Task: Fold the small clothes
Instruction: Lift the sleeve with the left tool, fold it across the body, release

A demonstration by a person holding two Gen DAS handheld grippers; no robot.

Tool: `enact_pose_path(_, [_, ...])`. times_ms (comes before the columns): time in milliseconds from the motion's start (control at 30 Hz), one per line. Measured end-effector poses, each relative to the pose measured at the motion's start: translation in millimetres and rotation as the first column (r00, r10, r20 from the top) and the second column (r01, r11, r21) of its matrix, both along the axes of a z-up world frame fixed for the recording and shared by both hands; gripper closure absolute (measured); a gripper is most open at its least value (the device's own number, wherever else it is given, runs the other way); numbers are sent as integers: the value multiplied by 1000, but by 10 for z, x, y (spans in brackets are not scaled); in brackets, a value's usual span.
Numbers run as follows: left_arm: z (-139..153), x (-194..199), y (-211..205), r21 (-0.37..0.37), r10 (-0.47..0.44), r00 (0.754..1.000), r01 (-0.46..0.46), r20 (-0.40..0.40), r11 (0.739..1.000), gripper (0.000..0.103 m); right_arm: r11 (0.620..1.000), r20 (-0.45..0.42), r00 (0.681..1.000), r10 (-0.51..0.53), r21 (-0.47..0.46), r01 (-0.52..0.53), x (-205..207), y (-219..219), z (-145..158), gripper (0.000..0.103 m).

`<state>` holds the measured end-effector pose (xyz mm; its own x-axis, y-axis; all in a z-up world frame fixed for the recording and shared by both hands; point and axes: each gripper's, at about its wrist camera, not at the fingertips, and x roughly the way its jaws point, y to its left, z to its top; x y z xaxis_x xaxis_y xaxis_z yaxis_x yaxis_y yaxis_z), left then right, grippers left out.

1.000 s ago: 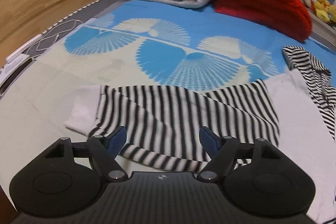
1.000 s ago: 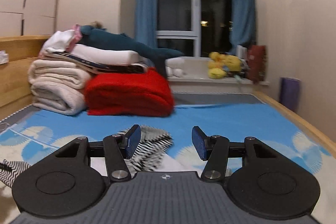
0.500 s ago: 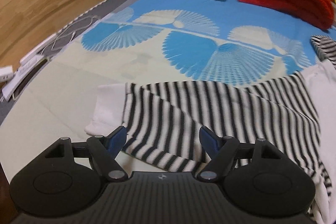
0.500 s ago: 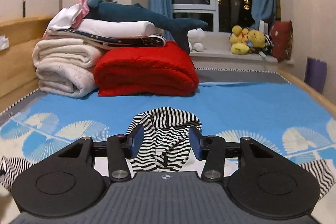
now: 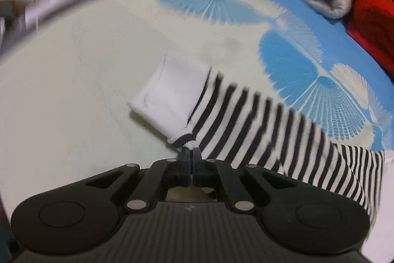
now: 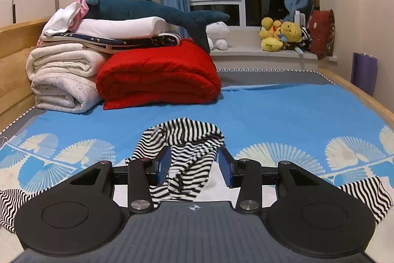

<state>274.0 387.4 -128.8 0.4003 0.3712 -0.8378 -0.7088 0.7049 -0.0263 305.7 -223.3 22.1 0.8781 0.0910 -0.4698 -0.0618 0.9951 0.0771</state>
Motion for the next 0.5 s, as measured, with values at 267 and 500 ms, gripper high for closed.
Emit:
enact_pose_path(267, [998, 233, -1532, 217, -358, 905, 312, 228, 925, 103, 999, -79, 996, -45, 5, 46, -36, -234, -41, 59])
enact_pose_path(500, [1292, 363, -3475, 15, -703, 573, 771, 422, 637, 95, 991, -240, 967, -85, 83, 108, 24, -452, -323, 59])
